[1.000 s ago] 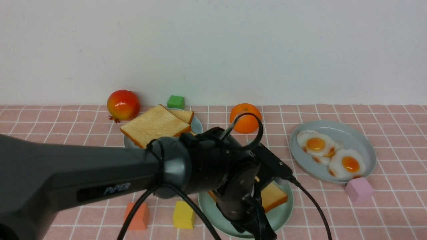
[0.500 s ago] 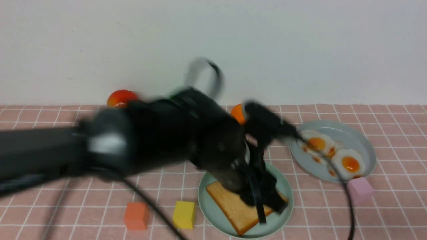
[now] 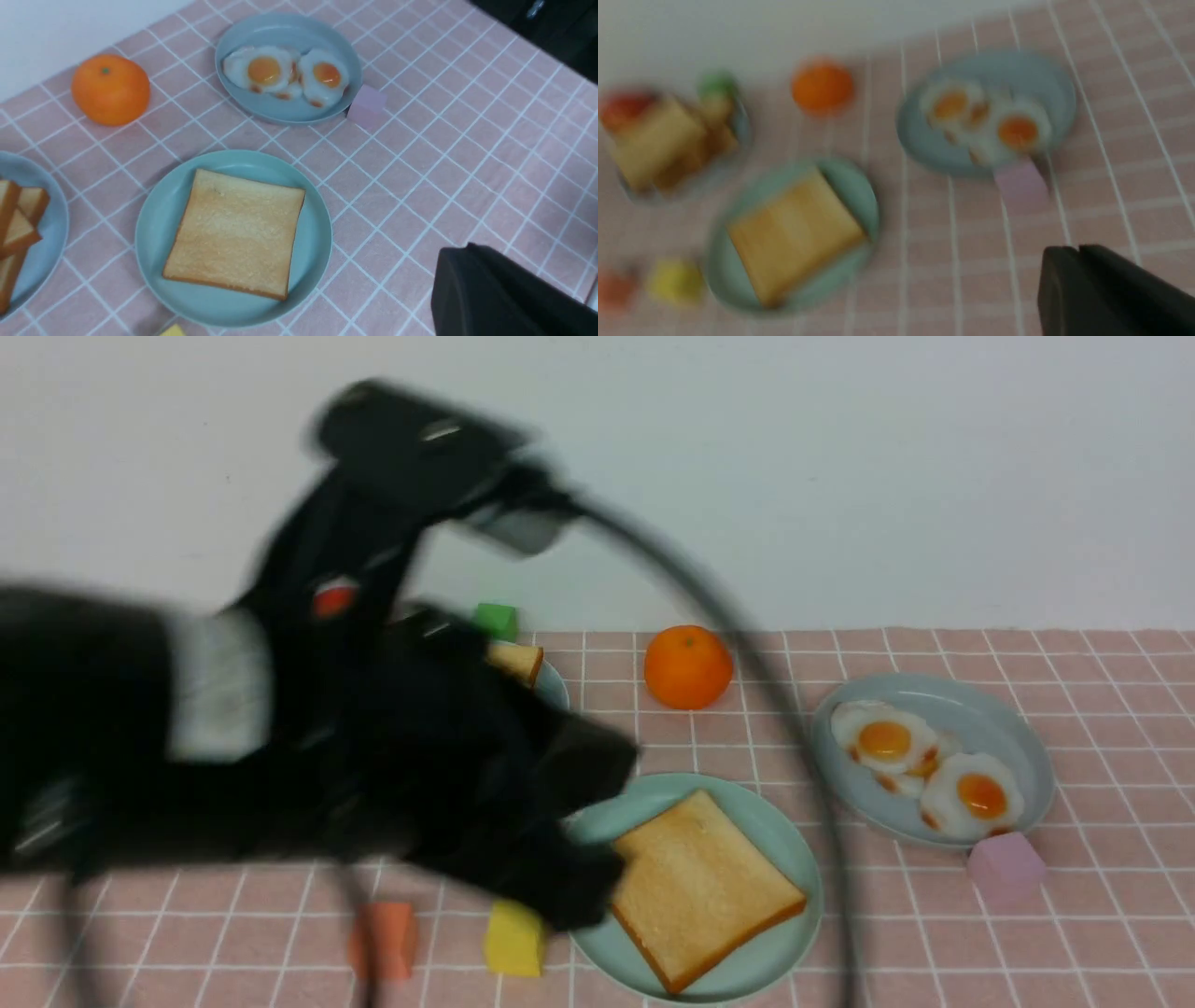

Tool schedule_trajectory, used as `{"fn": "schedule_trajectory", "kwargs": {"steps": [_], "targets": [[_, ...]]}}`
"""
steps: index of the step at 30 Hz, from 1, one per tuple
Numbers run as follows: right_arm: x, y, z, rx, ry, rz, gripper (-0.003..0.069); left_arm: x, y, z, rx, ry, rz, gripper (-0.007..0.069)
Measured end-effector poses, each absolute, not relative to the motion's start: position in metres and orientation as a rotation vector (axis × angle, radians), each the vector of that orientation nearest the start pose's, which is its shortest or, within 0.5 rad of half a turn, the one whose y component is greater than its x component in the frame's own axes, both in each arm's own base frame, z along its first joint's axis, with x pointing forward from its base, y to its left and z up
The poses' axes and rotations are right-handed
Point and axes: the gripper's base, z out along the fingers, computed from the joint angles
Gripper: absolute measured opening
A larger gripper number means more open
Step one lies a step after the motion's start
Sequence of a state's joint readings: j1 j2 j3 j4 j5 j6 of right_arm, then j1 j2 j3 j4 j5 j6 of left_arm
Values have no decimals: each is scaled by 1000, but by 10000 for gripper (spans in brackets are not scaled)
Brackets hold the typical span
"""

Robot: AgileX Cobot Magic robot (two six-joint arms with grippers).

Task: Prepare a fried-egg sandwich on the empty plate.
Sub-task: Use the right arm to grab a fried egg

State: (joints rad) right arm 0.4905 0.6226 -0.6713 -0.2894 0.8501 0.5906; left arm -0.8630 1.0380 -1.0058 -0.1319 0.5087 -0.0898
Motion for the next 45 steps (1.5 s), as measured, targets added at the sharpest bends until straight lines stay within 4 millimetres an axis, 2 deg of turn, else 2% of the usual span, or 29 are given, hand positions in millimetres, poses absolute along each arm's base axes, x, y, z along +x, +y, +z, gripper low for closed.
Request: {"fn": "schedule_trajectory", "kwargs": {"steps": [2, 5, 7, 8, 9, 10, 11, 12, 13, 15, 17, 19, 21, 24, 28, 29, 30, 32, 39, 45], "targets": [[126, 54, 325, -151, 2416, 117, 70, 127, -157, 375, 706, 1947, -738, 12], [152, 74, 326, -285, 2494, -5, 70, 115, -142, 367, 693, 1918, -748, 12], [180, 89, 322, -358, 2540, -90, 71, 103, -128, 365, 676, 1881, -767, 12], [183, 90, 321, -363, 2545, -95, 71, 102, -127, 365, 676, 1878, -767, 12], [208, 95, 316, -393, 2592, -135, 71, 91, -116, 364, 658, 1848, -793, 12], [211, 95, 316, -394, 2599, -136, 71, 89, -113, 364, 654, 1840, -798, 12], [238, 95, 308, -378, 2664, -114, 71, 80, -104, 364, 636, 1811, -824, 12], [238, 95, 308, -392, 2662, -117, 71, 78, -101, 363, 633, 1803, -829, 12], [259, 90, 301, -355, 2722, -65, 71, 73, -95, 363, 623, 1784, -843, 12], [290, 84, 289, -325, 2787, 16, 73, 62, -83, 361, 608, 1740, -863, 12], [308, 79, 282, -284, 2819, 77, 76, 57, -77, 357, 603, 1726, -870, 12], [335, 71, 268, -216, 2859, 161, 97, 47, -66, 353, 594, 1692, -883, 12], [344, 68, 263, -182, 2868, 183, 112, 44, -62, 351, 591, 1681, -887, 12], [368, 62, 248, -74, 2869, 218, 174, 40, -58, 348, 592, 1675, -890, 12], [401, 49, 233, 123, 2782, 248, 318, 40, -58, 345, 600, 1691, -886, 12], [404, 48, 232, 139, 2773, 253, 331, 40, -58, 345, 601, 1693, -885, 12], [417, 43, 228, 205, 2739, 290, 375, 40, -58, 344, 602, 1696, -884, 12], [429, 37, 221, 266, 2724, 334, 401, 40, -58, 344, 602, 1698, -884, 12], [461, 33, 186, 349, 2738, 450, 415, 40, -58, 343, 603, 1699, -883, 12], [471, 32, 176, 329, 2752, 433, 415, 40, -58, 343, 602, 1700, -885, 12]]}}
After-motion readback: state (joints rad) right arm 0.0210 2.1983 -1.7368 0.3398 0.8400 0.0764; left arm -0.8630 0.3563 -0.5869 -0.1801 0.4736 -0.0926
